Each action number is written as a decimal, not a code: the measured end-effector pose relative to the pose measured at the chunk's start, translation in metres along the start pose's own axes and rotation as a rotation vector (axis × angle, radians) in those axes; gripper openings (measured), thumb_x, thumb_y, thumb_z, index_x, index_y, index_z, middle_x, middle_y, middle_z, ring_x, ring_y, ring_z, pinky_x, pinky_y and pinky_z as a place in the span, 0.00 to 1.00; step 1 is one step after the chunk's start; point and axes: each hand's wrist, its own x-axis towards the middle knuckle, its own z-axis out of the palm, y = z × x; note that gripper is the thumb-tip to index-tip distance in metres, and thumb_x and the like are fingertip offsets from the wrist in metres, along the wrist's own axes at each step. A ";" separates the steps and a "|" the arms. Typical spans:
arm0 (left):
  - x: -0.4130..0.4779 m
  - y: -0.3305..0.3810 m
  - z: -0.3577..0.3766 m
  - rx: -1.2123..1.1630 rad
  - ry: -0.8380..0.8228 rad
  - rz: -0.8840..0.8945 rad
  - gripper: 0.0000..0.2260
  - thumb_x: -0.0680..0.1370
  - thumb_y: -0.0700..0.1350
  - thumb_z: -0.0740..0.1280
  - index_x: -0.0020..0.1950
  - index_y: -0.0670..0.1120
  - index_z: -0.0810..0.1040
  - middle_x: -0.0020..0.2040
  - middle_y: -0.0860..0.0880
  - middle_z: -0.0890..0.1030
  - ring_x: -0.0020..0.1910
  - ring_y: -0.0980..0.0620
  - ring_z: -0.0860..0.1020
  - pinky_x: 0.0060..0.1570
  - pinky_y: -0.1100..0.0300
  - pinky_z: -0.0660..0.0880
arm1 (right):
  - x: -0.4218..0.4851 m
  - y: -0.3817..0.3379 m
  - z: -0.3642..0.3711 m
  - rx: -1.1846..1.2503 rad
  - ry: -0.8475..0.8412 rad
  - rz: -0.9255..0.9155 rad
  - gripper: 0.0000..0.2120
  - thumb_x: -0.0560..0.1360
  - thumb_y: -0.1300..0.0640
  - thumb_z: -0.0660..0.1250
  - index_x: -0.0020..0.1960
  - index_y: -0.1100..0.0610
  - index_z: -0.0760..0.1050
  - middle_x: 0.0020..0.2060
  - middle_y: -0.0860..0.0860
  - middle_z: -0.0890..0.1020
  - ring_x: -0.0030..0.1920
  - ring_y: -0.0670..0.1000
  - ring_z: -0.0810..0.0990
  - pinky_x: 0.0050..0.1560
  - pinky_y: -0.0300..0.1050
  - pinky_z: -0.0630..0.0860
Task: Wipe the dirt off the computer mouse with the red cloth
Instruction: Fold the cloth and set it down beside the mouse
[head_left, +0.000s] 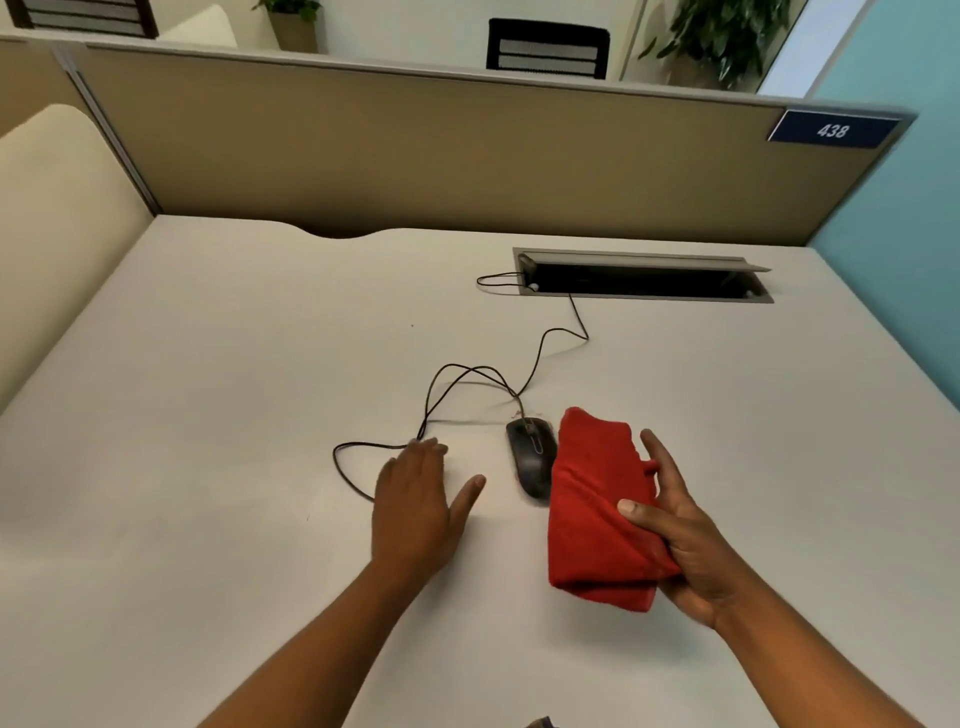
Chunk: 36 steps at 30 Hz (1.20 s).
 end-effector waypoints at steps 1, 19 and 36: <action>0.003 -0.005 0.008 0.038 -0.010 -0.018 0.33 0.77 0.66 0.54 0.65 0.40 0.76 0.67 0.42 0.76 0.69 0.41 0.71 0.67 0.46 0.67 | 0.007 -0.006 -0.010 -0.017 0.011 -0.010 0.44 0.68 0.67 0.74 0.73 0.35 0.62 0.66 0.49 0.74 0.57 0.55 0.83 0.46 0.48 0.82; -0.006 -0.014 0.034 0.215 0.049 -0.103 0.34 0.78 0.65 0.53 0.71 0.40 0.71 0.74 0.43 0.70 0.75 0.45 0.64 0.72 0.49 0.61 | 0.110 -0.043 -0.109 -1.313 0.445 -0.370 0.35 0.74 0.31 0.57 0.74 0.52 0.64 0.69 0.54 0.74 0.68 0.58 0.73 0.63 0.56 0.73; -0.002 -0.015 0.036 0.225 0.060 -0.117 0.34 0.77 0.65 0.54 0.73 0.41 0.69 0.75 0.45 0.68 0.75 0.46 0.64 0.73 0.50 0.61 | 0.139 0.023 -0.094 -1.719 0.224 -0.438 0.38 0.76 0.30 0.39 0.80 0.49 0.49 0.80 0.47 0.50 0.79 0.53 0.43 0.77 0.59 0.54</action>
